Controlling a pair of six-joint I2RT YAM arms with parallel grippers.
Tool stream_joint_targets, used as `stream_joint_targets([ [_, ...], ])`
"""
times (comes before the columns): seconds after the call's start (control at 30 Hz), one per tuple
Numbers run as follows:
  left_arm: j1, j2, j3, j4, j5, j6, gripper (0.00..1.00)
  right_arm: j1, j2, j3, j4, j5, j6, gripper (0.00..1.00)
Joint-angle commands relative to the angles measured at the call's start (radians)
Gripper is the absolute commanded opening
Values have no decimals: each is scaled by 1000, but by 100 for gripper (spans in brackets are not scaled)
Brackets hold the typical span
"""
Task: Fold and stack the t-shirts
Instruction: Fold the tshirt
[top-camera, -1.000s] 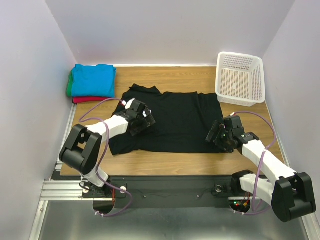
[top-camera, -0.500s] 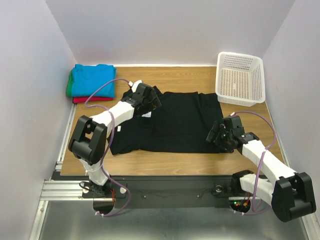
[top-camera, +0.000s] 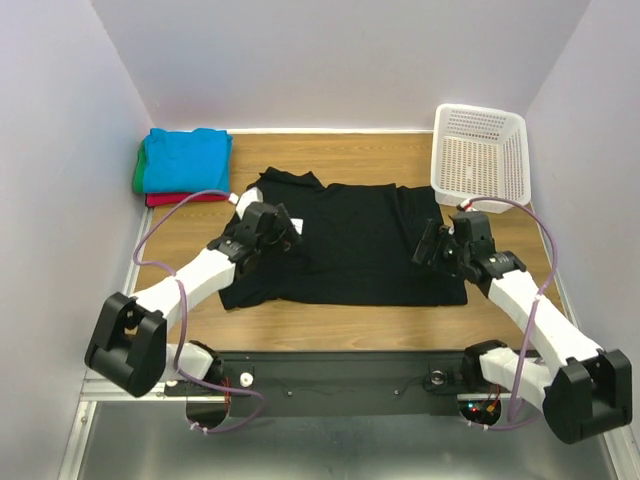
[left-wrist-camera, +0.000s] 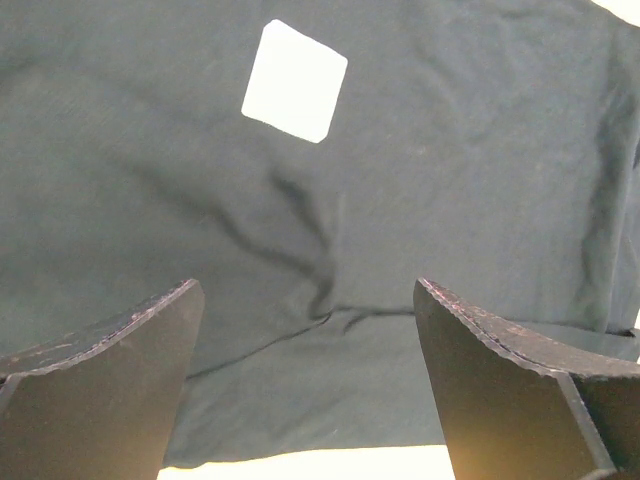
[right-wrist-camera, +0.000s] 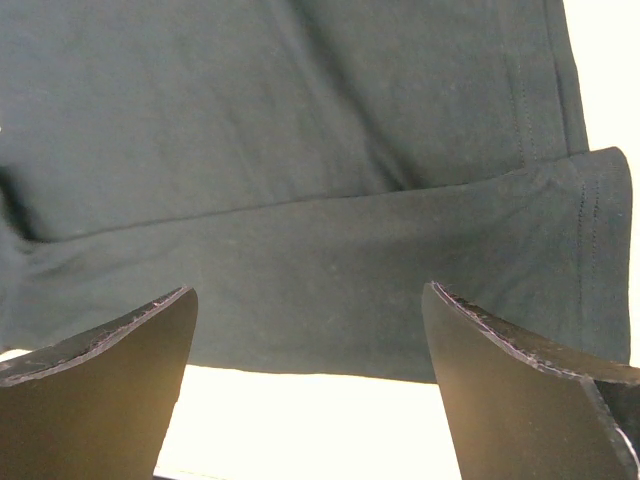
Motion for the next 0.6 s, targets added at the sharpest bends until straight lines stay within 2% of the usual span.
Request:
stream_joint_targets([
  [0.0, -1, -30, -113, 49, -51, -52, 98, 0, 85, -2, 74, 1, -35, 100],
  [0.2, 3, -41, -238, 44, -111, -132, 99, 6, 208, -48, 156, -63, -27, 100],
  [0.3, 11, -61, -291, 6, -140, -201, 98, 8, 191, -97, 168, -60, -15, 100],
  [0.37, 11, -84, -310, -80, -191, -288, 98, 10, 172, -121, 166, -66, -19, 100],
  [0.43, 12, -111, -335, -86, -173, -261, 98, 10, 165, -134, 165, -77, -30, 100],
  [0.57, 15, -180, -321, -184, -154, -342, 99, 8, 152, -166, 162, -111, -10, 100],
])
